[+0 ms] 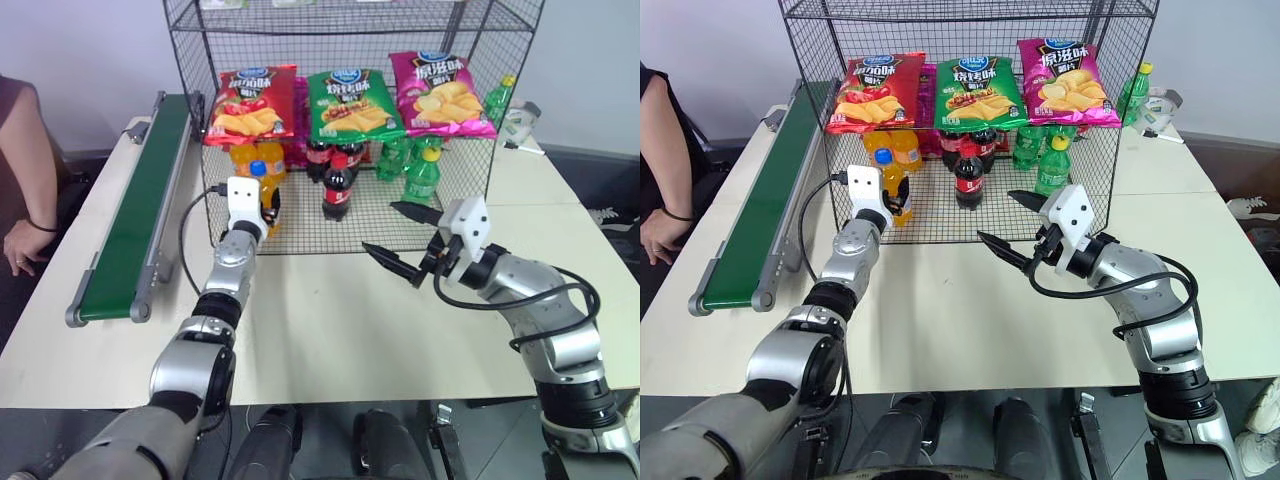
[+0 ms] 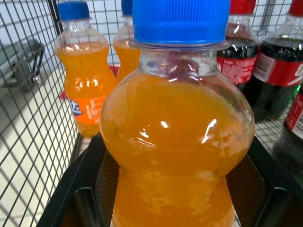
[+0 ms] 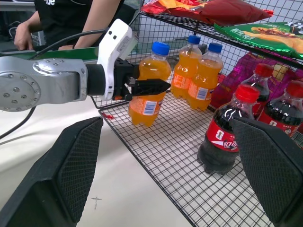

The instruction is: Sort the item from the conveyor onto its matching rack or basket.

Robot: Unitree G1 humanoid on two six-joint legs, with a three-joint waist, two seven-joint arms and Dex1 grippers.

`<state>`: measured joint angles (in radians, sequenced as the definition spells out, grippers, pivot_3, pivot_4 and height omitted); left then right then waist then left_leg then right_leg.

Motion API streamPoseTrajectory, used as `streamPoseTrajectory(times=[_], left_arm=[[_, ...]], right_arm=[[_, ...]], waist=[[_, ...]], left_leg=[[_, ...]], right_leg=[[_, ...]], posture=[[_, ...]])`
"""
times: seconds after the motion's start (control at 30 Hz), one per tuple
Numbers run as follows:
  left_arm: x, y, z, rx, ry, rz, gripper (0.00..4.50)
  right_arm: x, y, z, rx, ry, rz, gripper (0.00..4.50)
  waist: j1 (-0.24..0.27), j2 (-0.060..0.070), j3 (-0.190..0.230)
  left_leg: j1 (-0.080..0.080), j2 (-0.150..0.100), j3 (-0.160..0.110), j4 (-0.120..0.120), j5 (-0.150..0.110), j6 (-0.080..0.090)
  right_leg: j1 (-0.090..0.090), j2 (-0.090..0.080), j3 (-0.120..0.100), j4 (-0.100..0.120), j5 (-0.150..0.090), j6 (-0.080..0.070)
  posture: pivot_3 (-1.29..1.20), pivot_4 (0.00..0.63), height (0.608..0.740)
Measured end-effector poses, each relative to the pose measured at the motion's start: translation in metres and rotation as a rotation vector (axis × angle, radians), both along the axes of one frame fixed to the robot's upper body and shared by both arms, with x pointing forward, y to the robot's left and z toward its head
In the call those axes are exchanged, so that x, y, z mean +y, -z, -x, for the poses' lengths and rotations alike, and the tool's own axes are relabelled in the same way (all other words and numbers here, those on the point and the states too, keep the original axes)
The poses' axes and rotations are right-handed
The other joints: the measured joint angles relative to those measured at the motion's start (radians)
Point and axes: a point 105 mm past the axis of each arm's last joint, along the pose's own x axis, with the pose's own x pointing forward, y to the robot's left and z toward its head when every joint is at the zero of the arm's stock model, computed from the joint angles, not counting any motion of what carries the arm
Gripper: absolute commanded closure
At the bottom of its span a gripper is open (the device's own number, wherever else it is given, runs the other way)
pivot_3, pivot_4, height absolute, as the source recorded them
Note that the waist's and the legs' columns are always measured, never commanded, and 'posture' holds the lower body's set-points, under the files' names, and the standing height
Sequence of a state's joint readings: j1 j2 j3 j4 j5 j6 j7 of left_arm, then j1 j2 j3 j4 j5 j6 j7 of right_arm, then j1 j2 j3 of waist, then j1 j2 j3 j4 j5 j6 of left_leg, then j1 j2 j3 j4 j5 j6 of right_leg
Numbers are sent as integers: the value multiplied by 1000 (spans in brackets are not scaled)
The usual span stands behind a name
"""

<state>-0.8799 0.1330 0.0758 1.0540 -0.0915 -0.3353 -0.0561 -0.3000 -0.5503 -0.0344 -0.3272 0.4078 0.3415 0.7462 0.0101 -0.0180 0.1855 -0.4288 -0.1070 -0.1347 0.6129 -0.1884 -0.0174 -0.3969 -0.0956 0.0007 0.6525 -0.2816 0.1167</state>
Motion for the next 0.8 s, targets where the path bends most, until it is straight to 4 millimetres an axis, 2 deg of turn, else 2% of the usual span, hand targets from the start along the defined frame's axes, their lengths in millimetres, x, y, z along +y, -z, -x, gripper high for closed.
streamPoseTrajectory(times=[0.1, 0.13, 0.2, 0.47, 0.8], left_arm=[[1, 9, 1, 24, 3, 25, 1845], [2, 9, 1, 24, 6, 35, 919], [3, 7, 1, 14, 14, 55, 57], [3, 2, 2, -13, 32, 55, 22], [21, 1, 27, -59, 33, 48, 22]], right_arm=[[-2, 0, 0, -1, 6, -2, 0], [-2, 0, 0, 0, 9, -2, 0], [-3, 0, 0, -2, 8, -3, 0], [-2, -1, 2, -16, -6, -2, 0], [-1, -5, 0, -23, -7, -1, 0]], waist=[[1, 0, 0], [1, 0, 0], [2, 0, 0], [1, 0, 0], [-2, 0, 0]], left_leg=[[0, 0, 0, 0, 0, 0], [0, 0, 0, 0, 0, 0], [0, 0, 0, 0, 0, 0], [0, 0, 0, 1, 0, 0], [0, 0, 0, 1, 0, 0]], right_leg=[[0, 0, 0, 0, 0, 0], [0, 0, 0, 0, 0, 0], [0, 0, 0, 1, 0, 0], [0, 0, 0, 2, 0, 0], [0, 0, 0, 2, 0, 0]], posture=[[0, 150, 740], [0, 150, 740], [0, 150, 740], [0, 150, 740], [0, 150, 740]])
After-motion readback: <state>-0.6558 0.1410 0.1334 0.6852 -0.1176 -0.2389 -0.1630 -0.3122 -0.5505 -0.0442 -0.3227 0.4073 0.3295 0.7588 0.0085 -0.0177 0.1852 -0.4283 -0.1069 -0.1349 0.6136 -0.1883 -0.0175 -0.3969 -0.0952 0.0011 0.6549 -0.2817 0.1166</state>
